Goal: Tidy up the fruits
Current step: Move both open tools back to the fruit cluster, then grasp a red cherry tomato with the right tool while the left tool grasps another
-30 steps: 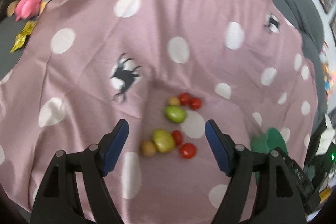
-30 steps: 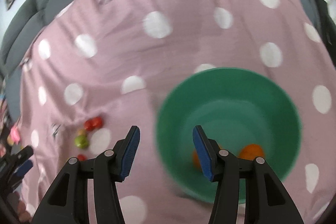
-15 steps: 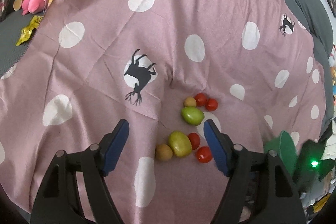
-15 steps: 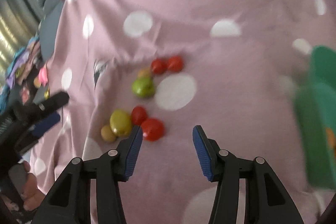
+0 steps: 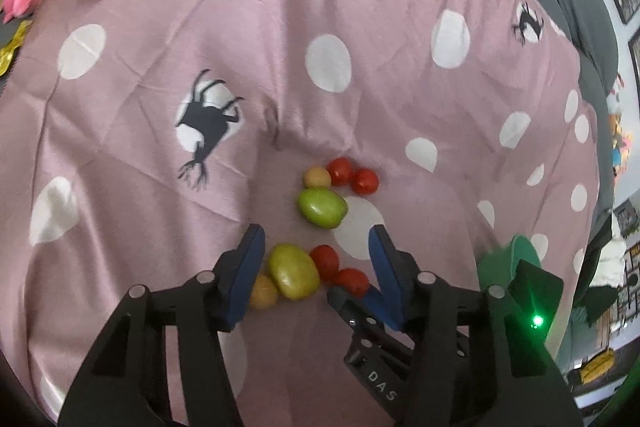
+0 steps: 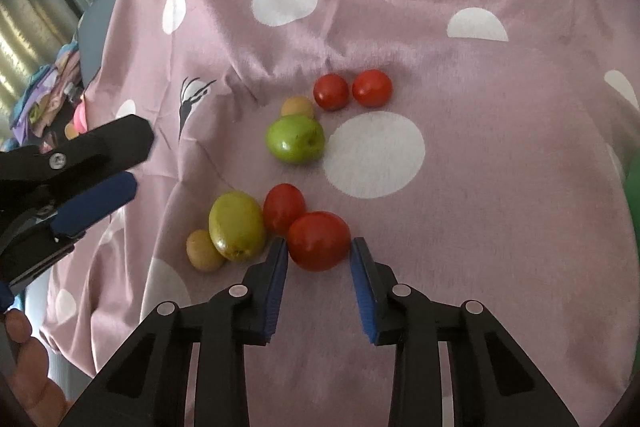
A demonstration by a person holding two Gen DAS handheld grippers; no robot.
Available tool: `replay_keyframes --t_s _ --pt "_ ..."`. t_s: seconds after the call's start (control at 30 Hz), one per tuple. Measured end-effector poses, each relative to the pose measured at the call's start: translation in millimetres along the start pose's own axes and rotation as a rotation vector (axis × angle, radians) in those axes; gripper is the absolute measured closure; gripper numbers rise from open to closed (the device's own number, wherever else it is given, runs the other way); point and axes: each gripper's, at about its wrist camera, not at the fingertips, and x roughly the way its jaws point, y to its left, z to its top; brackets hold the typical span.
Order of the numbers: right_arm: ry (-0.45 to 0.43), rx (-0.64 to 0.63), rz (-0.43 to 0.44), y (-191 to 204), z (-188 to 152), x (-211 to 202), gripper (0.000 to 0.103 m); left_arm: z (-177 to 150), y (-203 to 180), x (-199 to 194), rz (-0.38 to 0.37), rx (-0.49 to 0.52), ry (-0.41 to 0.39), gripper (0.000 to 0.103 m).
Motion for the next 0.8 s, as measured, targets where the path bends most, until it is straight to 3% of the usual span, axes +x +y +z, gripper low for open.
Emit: replay_keyframes --t_s 0.23,0.53,0.8 --pt "-0.004 0.029 -0.037 -14.5 1.6 -7.3 0.070 -0.9 -14.8 32.3 0.034 0.073 0.101 0.063" --pt "-0.020 0.116 -0.083 -44.6 5.6 -24.1 0.070 -4.4 -38.2 62.3 0.076 0.180 0.154 0.075" --pt "-0.020 0.135 -0.077 -53.1 4.0 -30.0 0.070 -7.0 -43.3 77.3 0.170 0.222 0.191 0.076"
